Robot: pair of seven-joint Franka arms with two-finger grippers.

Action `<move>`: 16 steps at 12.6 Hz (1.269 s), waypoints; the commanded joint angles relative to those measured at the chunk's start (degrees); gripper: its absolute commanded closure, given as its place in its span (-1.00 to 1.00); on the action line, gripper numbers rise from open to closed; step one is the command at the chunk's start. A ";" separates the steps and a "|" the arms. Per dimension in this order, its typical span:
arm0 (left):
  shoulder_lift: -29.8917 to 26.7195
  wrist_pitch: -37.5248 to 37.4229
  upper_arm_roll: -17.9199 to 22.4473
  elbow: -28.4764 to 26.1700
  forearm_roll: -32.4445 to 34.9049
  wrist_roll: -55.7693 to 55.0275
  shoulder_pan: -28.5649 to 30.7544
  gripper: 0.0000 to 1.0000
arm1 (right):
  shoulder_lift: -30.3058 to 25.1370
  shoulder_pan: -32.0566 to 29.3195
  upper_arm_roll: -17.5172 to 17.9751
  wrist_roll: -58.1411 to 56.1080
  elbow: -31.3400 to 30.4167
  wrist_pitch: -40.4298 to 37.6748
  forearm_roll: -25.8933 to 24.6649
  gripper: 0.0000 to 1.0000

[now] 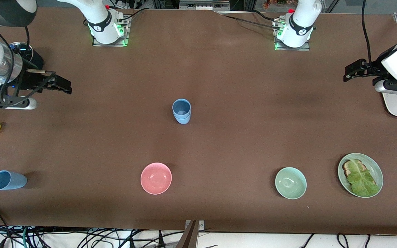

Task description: Stack blue cups with both arms

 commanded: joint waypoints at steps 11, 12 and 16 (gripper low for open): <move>-0.62 -0.92 -0.42 -1.01 -0.55 -0.18 -0.09 -1.00 | -15.93 -26.96 23.76 -7.90 -19.13 8.37 -6.15 -1.00; -0.70 -0.92 -0.33 -1.01 -0.55 -0.09 -0.09 -1.00 | -15.74 -27.05 23.77 -7.90 -18.85 8.19 -6.06 -1.00; -0.79 -1.09 -0.51 -0.84 -0.55 -0.09 0.00 -1.00 | -15.57 -27.14 23.85 -7.90 -18.76 8.18 -6.15 -1.00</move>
